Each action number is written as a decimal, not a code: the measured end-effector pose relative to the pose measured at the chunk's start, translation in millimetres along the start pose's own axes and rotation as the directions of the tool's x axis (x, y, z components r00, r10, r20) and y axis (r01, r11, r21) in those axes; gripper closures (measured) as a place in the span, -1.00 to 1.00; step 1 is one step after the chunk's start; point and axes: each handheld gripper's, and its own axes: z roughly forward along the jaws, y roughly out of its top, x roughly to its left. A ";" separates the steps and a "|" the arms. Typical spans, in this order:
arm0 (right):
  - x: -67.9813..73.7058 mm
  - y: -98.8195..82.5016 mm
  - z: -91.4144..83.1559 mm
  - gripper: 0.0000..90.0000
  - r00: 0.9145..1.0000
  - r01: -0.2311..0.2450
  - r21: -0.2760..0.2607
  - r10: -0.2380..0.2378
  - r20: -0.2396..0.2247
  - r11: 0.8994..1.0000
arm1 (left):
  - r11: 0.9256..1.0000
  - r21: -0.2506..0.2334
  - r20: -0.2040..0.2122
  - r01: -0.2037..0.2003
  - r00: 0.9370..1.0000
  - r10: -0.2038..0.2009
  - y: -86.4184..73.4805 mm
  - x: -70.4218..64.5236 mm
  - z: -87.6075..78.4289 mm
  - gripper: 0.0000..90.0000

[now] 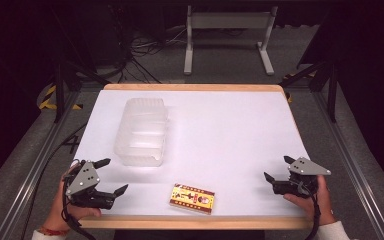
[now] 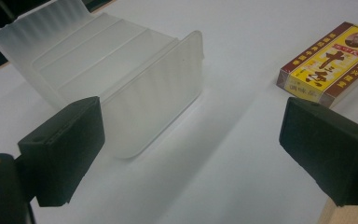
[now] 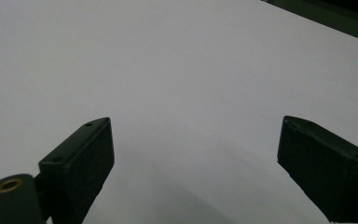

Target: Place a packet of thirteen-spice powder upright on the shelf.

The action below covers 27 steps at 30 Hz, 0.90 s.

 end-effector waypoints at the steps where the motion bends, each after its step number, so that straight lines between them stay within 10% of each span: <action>1: -0.7 -0.9 0.1 -0.75 1.000 -0.003 0.002 0.003 0.003 1.000 | 1.000 0.005 0.013 -0.006 1.000 0.006 1.8 -1.6 2.2 -0.84; 12: 3.8 3.4 -3.8 -0.74 1.000 -0.002 -0.008 0.002 0.004 1.000 | 0.994 0.038 0.094 -0.106 0.990 0.102 28.8 -24.1 23.4 -0.73; 15: 2.7 2.2 -4.9 -0.74 1.000 -0.010 -0.006 0.010 0.004 1.000 | 0.987 0.057 0.152 -0.148 0.979 0.138 40.3 -31.1 34.5 -0.71; 21: 0.5 -0.3 -6.3 -0.74 1.000 -0.019 -0.007 0.019 0.006 1.000 | 0.963 0.093 0.249 -0.254 0.942 0.224 65.4 -50.5 65.7 -0.67; 27: 1.2 -2.4 -7.7 -0.74 1.000 -0.022 -0.004 0.022 0.004 1.000 | 0.924 0.133 0.379 -0.359 0.880 0.287 89.3 -76.3 104.7 -0.66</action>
